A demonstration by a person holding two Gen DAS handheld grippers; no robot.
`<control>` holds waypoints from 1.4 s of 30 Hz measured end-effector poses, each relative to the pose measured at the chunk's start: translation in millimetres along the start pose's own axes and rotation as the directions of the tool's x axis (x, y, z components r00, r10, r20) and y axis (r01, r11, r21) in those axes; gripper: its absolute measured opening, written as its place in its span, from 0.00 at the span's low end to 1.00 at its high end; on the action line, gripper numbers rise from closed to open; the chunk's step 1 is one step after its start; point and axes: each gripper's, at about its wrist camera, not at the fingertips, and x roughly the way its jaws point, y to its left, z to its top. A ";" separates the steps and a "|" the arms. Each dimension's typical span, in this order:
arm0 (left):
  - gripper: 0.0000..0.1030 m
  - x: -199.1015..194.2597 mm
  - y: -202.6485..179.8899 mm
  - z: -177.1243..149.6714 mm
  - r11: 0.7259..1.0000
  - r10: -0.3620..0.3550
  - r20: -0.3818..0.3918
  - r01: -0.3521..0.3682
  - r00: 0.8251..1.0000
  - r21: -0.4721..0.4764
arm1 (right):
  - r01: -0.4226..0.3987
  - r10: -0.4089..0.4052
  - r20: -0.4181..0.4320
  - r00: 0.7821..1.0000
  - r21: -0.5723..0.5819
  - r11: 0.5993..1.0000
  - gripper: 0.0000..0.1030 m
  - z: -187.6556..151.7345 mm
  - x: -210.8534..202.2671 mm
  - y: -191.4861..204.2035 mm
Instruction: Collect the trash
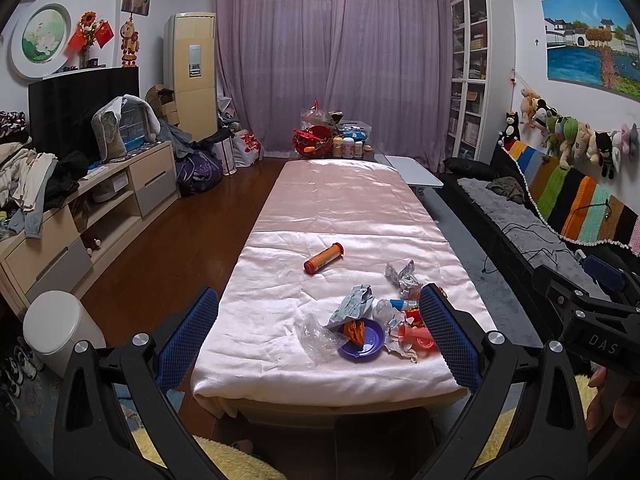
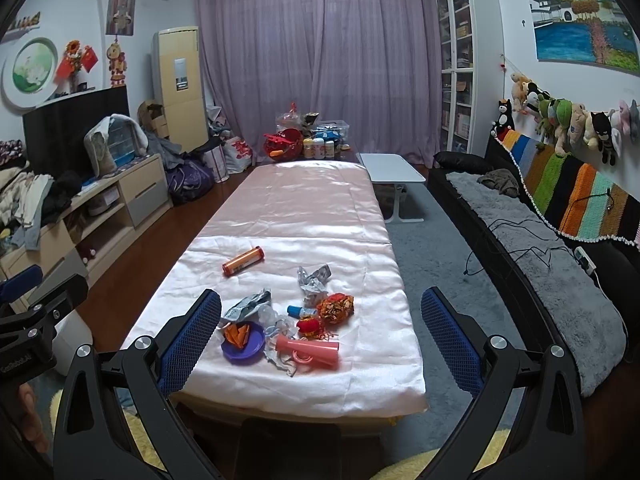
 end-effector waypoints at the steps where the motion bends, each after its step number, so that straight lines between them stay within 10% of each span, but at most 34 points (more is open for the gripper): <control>1: 0.92 0.3 -0.1 -0.5 1.000 -0.001 0.002 0.001 1.000 -0.001 | -0.001 0.001 0.000 1.000 0.000 1.000 0.97 0.2 0.0 0.1; 42: 0.92 28.3 7.6 -5.6 1.000 0.011 -0.052 -0.011 0.999 0.006 | 0.026 -0.024 0.073 0.997 -0.015 1.000 0.97 -4.6 14.7 -4.7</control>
